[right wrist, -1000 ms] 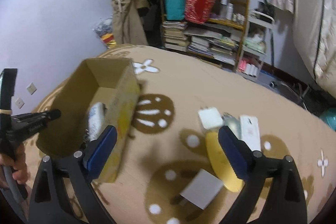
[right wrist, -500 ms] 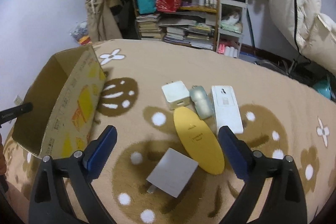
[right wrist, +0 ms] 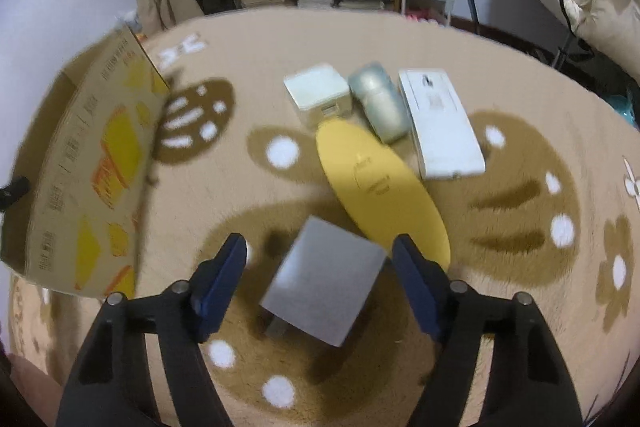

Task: Organize rigid objects
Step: 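Grasp the flat grey card with the right gripper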

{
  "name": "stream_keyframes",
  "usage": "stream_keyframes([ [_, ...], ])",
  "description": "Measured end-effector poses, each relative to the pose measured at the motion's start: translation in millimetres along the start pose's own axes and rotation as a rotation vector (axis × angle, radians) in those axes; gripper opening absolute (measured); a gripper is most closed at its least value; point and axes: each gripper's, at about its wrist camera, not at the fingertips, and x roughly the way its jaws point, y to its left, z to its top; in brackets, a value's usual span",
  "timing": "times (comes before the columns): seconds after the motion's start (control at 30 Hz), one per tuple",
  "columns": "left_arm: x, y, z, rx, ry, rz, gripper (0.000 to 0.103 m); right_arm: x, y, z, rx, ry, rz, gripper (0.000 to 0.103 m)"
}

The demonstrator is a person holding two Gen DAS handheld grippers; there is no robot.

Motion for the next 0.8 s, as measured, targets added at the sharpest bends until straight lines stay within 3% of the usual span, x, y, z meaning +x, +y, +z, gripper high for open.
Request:
stream_keyframes([
  [0.1,0,0,0,0.000,0.000,0.000,0.007,6,-2,-2,0.016,0.028,-0.008,0.075],
  [0.17,0,0,0,0.002,-0.001,0.002,0.007,10,-4,-2,0.026,0.046,-0.014,0.065],
  [0.57,-1,-1,-1,0.003,-0.001,0.002,0.007,2,8,1,-0.010,-0.017,-0.018,0.054],
  [0.6,-1,-1,-1,0.003,-0.001,0.002,0.007,-1,9,3,-0.012,-0.034,-0.026,0.037],
  [0.63,-1,-1,-1,0.003,-0.001,0.001,0.007,-7,9,5,-0.013,-0.063,-0.027,0.005],
  [0.8,-1,-1,-1,0.006,-0.001,0.005,0.007,-10,9,8,-0.003,-0.037,-0.009,0.001],
])
